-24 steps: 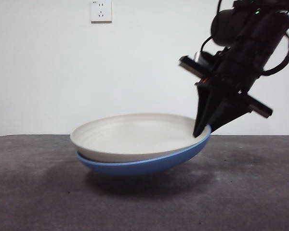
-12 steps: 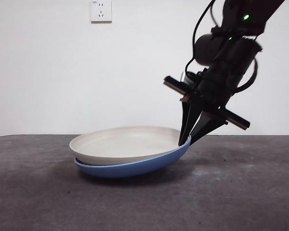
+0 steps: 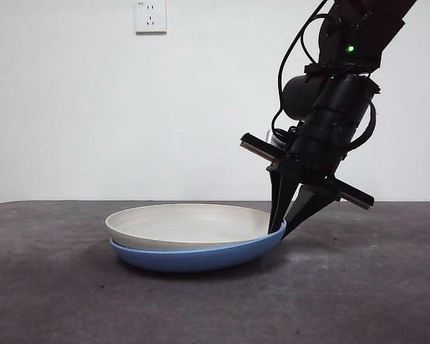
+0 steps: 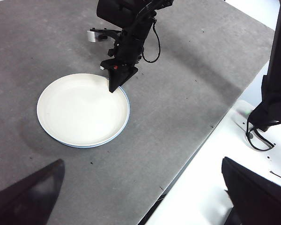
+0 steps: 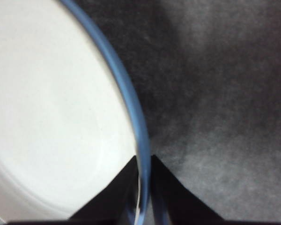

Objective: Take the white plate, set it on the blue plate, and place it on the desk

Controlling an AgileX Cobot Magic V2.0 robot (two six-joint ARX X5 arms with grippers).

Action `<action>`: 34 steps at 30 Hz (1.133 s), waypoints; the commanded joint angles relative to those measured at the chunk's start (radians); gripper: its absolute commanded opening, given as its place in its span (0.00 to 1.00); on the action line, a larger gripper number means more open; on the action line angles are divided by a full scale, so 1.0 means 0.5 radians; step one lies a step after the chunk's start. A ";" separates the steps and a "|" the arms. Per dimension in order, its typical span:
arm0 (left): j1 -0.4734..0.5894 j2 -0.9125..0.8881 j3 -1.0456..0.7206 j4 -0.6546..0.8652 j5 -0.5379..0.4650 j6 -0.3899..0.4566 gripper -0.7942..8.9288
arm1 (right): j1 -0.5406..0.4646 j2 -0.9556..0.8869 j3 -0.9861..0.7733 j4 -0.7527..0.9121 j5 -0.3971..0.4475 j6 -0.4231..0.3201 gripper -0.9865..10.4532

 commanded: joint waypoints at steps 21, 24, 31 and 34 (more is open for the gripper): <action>-0.017 0.010 0.028 0.020 -0.004 0.003 0.63 | 0.048 -0.899 0.036 -0.375 0.397 -0.212 0.52; -0.017 0.011 0.028 0.033 -0.004 0.005 0.63 | 0.089 -1.131 0.036 -0.524 0.403 -0.263 0.52; -0.017 0.011 0.028 0.046 -0.003 0.003 0.63 | 0.283 -1.613 0.036 -0.806 0.562 -0.294 0.52; -0.017 0.011 0.028 0.039 -0.003 0.001 0.63 | 0.384 -1.781 0.035 -0.945 0.629 -0.288 0.52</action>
